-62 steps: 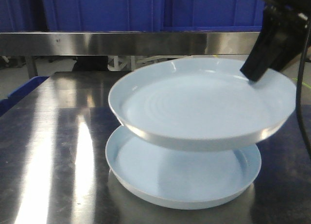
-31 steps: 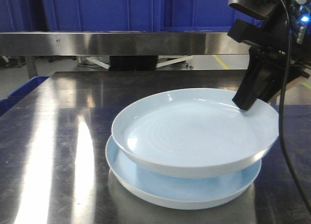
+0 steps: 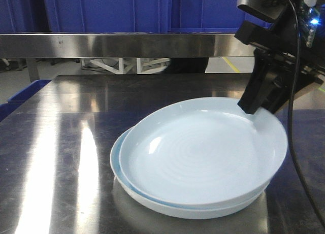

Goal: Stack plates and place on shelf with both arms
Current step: 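Open the right gripper and raise it off the stacked plates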

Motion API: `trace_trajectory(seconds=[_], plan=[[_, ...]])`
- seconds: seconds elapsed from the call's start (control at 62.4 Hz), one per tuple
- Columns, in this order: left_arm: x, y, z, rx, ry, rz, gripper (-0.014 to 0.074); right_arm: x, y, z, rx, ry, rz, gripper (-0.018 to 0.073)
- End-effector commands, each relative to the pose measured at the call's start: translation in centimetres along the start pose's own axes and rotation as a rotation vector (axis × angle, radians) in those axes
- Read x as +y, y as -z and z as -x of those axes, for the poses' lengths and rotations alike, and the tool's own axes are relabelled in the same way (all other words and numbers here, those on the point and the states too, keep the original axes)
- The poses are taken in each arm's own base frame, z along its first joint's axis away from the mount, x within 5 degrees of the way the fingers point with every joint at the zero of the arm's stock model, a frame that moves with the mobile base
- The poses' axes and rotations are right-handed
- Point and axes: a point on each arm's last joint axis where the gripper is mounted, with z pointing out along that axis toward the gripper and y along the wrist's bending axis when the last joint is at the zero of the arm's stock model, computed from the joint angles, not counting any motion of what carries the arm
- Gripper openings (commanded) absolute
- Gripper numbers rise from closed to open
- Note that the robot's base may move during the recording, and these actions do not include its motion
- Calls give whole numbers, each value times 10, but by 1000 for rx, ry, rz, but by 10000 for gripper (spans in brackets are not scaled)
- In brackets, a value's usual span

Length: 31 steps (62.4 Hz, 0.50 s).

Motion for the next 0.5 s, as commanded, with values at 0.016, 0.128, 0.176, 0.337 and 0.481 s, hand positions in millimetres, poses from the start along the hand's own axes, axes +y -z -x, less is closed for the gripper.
trace_trajectory(seconds=[0.016, 0.128, 0.176, 0.337, 0.481], plan=[[0, 3, 19, -121, 5, 7, 84, 10, 17, 6, -70, 14, 32, 498], [0, 3, 19, -121, 5, 7, 84, 13, 23, 6, -94, 23, 31, 508], [0, 3, 19, -121, 5, 7, 84, 15, 29, 6, -117, 29, 29, 506], [0, 3, 19, -121, 5, 7, 84, 23, 54, 3, -215, 63, 15, 506], [0, 3, 19, -121, 5, 7, 84, 30, 71, -6, -233, 96, 9, 506]])
